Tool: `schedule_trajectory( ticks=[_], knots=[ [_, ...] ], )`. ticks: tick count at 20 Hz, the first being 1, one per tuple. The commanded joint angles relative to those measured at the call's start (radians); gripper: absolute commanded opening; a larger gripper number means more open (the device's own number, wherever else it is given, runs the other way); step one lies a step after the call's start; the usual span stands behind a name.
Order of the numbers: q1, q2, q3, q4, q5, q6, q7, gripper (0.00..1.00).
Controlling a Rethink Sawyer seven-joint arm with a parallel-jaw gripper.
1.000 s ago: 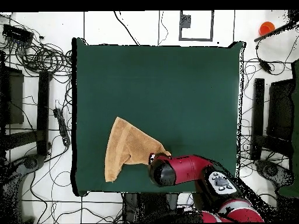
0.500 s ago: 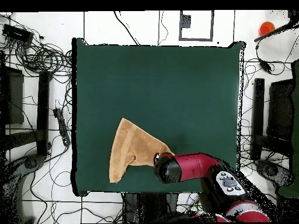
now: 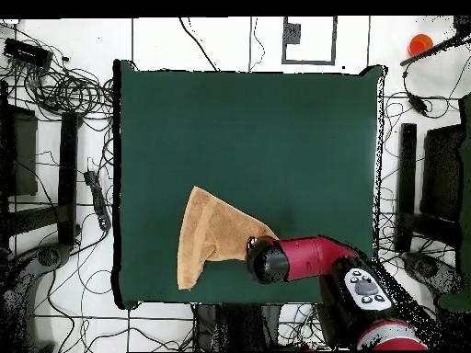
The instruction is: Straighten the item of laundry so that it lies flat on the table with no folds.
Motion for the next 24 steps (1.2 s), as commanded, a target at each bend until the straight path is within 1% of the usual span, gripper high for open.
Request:
schedule_trajectory(
  ticks=[1,14,17,20,24],
  knots=[
    [0.005,0.005,0.129,-0.102,-0.009,0.065,-0.087,0.00],
    [-0.010,0.047,0.159,-0.159,-0.005,0.120,-0.121,0.00],
    [-0.019,0.046,0.171,-0.162,0.000,0.109,-0.116,0.00],
    [-0.016,0.057,0.171,-0.176,-0.003,0.098,-0.105,0.00],
    [0.027,0.060,0.125,-0.216,-0.008,0.084,-0.048,0.00]
  ],
)
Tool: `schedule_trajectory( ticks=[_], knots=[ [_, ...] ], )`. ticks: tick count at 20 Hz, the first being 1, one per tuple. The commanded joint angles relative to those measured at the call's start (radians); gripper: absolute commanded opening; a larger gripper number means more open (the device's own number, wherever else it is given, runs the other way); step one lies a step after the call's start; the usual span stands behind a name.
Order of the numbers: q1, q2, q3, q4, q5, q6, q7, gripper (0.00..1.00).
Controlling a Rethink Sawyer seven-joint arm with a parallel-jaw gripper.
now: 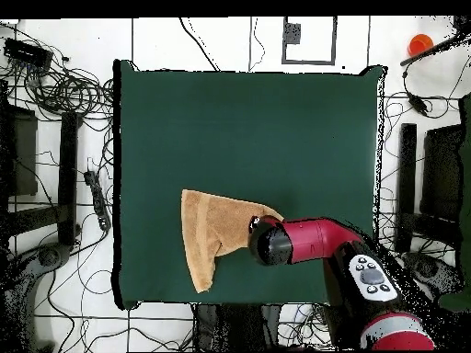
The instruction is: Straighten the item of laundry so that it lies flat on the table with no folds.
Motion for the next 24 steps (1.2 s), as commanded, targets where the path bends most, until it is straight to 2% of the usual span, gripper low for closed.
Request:
schedule_trajectory(
  ticks=[1,13,24],
  knots=[
    [0.047,0.063,0.070,-0.132,-0.013,0.066,-0.044,0.00],
    [0.096,0.072,0.027,-0.174,-0.010,0.065,-0.006,0.00],
    [0.103,0.092,0.034,-0.215,-0.006,0.087,-0.026,0.00]
  ],
)
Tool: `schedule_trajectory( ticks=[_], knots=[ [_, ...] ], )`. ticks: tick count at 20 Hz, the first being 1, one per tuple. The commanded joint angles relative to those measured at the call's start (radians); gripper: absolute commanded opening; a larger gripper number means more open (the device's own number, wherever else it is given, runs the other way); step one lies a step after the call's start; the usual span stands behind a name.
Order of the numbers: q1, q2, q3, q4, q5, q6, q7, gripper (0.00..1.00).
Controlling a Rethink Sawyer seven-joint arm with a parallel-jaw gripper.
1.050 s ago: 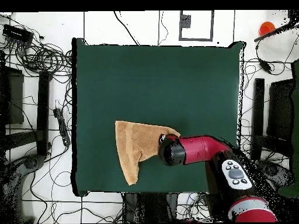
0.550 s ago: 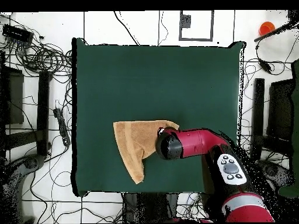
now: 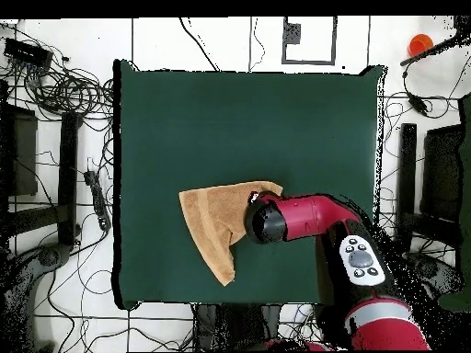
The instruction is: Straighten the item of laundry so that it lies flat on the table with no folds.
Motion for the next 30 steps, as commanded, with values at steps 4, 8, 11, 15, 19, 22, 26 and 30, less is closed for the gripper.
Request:
schedule_trajectory(
  ticks=[4,8,11,15,19,22,26,30],
  knots=[
    [0.028,0.091,0.054,-0.096,-0.010,0.091,-0.048,0.00],
    [0.033,0.095,0.043,-0.106,0.009,0.094,-0.017,0.00],
    [0.026,0.089,0.043,-0.088,0.015,0.099,-0.017,0.00],
    [0.030,0.086,0.040,-0.083,0.024,0.083,0.007,0.00],
    [0.031,0.088,0.041,-0.089,0.034,0.072,0.023,0.00],
    [0.035,0.085,0.039,-0.095,0.045,0.078,0.034,0.00],
    [0.040,0.076,0.024,-0.078,0.058,0.068,0.067,0.00],
    [0.042,0.082,0.016,-0.057,0.095,0.011,0.133,0.00]
  ],
)
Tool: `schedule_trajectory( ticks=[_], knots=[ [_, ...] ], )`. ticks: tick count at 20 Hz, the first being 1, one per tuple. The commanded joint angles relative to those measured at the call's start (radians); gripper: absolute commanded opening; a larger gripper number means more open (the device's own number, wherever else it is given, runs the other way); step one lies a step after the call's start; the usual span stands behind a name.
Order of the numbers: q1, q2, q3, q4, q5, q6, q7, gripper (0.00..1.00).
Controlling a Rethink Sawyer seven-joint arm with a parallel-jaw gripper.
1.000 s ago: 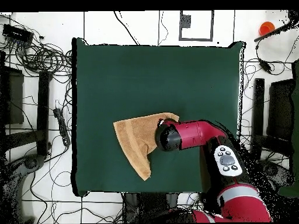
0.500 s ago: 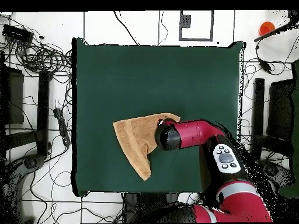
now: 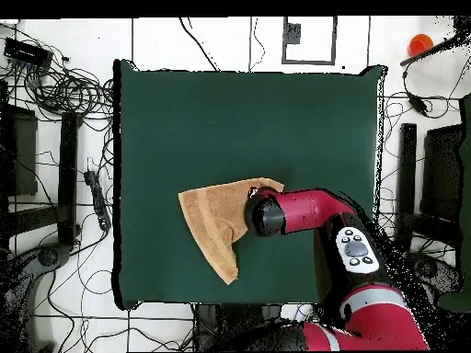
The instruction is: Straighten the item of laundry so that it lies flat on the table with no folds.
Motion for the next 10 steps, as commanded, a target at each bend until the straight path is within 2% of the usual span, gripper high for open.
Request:
schedule_trajectory(
  ticks=[1,5,10],
  knots=[
    [0.031,0.019,0.031,-0.003,0.070,0.017,0.112,0.00],
    [0.023,0.015,0.062,-0.046,0.082,0.109,0.037,0.00],
    [0.026,0.025,0.053,-0.081,0.099,0.152,0.030,0.00]
  ],
)
